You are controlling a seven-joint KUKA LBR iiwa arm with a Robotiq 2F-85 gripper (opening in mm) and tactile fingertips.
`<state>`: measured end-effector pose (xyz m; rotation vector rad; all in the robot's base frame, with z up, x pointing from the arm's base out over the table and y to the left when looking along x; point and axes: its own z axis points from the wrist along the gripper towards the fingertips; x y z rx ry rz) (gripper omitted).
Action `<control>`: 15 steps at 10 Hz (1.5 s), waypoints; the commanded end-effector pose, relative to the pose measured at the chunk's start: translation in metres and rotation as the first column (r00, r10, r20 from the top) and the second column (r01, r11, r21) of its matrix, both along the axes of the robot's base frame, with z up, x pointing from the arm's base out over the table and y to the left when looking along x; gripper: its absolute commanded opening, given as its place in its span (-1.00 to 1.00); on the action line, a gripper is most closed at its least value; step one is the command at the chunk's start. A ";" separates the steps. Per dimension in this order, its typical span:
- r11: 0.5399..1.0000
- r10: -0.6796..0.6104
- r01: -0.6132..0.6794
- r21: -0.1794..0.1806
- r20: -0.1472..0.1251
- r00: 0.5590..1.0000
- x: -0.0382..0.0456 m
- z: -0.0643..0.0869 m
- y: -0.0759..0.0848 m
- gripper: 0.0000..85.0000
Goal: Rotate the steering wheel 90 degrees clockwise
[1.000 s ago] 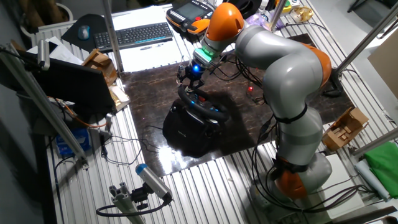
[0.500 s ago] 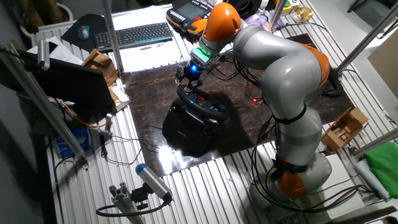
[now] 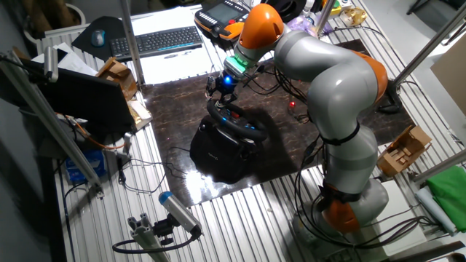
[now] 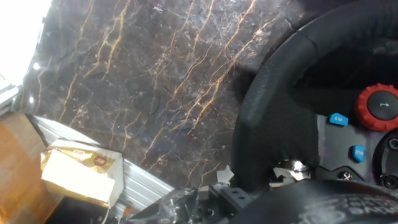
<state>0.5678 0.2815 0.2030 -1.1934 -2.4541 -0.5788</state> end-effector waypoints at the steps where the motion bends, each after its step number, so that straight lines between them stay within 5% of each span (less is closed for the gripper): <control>1: 1.000 0.003 -0.003 0.001 0.002 1.000 0.0002 0.000 0.000 -0.31; 9: 0.999 0.006 -0.007 0.034 0.008 1.000 -0.0008 0.003 0.003 -0.36; 15: 0.997 0.050 -0.053 0.053 0.049 0.998 -0.0012 0.004 0.004 -0.37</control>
